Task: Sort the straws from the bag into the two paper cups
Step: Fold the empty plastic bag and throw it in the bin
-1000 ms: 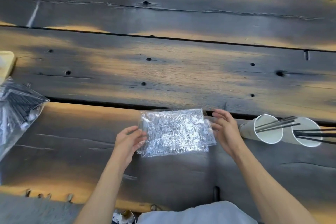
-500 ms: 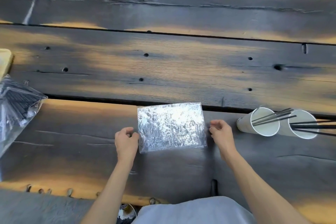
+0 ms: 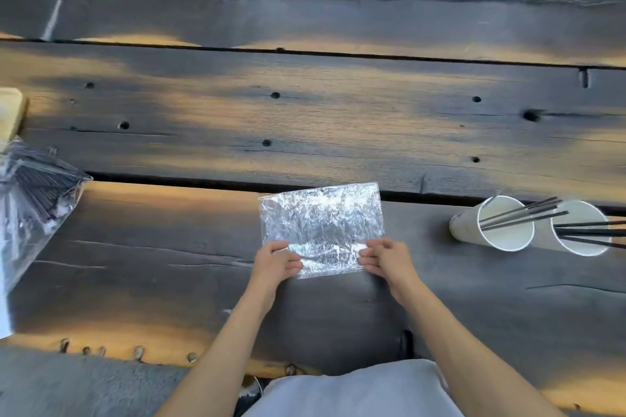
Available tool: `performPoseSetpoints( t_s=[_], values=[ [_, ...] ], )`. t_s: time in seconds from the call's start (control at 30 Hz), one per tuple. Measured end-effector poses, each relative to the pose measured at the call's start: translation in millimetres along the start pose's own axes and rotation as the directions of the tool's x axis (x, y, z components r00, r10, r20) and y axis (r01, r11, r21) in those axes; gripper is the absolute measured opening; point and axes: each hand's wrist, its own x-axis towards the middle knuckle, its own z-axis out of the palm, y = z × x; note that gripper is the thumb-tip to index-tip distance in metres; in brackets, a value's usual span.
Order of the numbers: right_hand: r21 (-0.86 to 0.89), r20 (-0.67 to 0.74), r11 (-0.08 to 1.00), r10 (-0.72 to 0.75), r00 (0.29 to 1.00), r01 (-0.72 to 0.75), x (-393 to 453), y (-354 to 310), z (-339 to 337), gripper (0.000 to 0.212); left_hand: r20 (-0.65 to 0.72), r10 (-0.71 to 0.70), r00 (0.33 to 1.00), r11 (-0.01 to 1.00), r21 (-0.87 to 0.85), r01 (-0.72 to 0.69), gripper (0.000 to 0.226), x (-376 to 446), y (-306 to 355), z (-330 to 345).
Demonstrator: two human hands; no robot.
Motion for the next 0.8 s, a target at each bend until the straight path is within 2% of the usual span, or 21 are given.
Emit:
performPoseSetpoints(
  t_s=[0.1, 0.17, 0.27, 0.33, 0.4, 0.5, 0.57, 0.63, 0.67, 0.73, 0.8],
  values=[
    [0.002, -0.062, 1.0, -0.017, 0.998, 0.017, 5.7, -5.8, -23.9, 0.025, 0.018, -0.063, 0.998, 0.99, -0.126, 0.065, 0.021, 7.7, -2.0, -20.9],
    [-0.005, -0.071, 1.0, -0.027, 0.997, 0.027, 8.0, -7.5, -28.9, 0.024, 0.04, -0.091, 0.995, 0.99, -0.107, 0.094, 0.02, 8.0, -0.2, -23.2],
    [-0.035, -0.096, 0.998, -0.061, 0.994, 0.058, 11.3, -8.5, -25.4, 0.024, -0.056, -0.084, 0.995, 0.988, 0.127, 0.09, 0.019, 5.8, 7.0, -11.4],
    [-0.071, -0.11, 0.994, -0.088, 0.99, 0.08, 13.8, -9.1, -20.9, 0.025, -0.122, 0.053, 0.991, 0.926, 0.377, -0.003, 0.018, 7.3, 14.9, -0.3],
    [-0.18, -0.127, 0.976, -0.146, 0.981, 0.121, 15.2, -11.8, -17.1, 0.024, -0.056, 0.167, 0.984, 0.848, 0.518, -0.115, 0.02, 10.6, 27.5, 11.4],
    [-0.434, -0.123, 0.884, -0.251, 0.96, 0.175, 18.5, -19.0, -18.0, 0.03, 0.158, 0.167, 0.973, 0.877, 0.428, -0.22, 0.034, 17.5, 50.6, 27.8],
    [-0.556, -0.109, 0.812, -0.28, 0.954, 0.175, 20.5, -28.5, -21.8, 0.036, 0.138, 0.109, 0.984, 0.932, 0.33, -0.15, 0.042, 24.0, 63.6, 33.8],
    [-0.666, -0.064, 0.715, -0.339, 0.939, 0.213, 22.0, -39.3, -25.2, 0.043, 0.077, -0.002, 0.997, 0.988, 0.153, -0.01, 0.044, 25.2, 68.9, 34.7],
    [-0.716, -0.04, 0.661, -0.363, 0.931, 0.227, 24.0, -43.2, -27.1, 0.043, 0.072, -0.045, 0.996, 0.997, 0.062, 0.041, 0.045, 23.3, 67.9, 34.1],
    [-0.78, -0.012, 0.572, -0.422, 0.907, 0.256, 23.5, -48.7, -28.4, 0.034, 0.085, -0.096, 0.992, 0.995, -0.014, 0.098, 0.046, 13.5, 58.8, 33.5],
    [-0.724, 0.018, 0.611, -0.449, 0.893, 0.321, 18.4, -49.6, -22.5, 0.025, 0.08, -0.125, 0.989, 0.986, -0.103, 0.133, 0.048, 4.7, 41.8, 35.4]
  ],
)
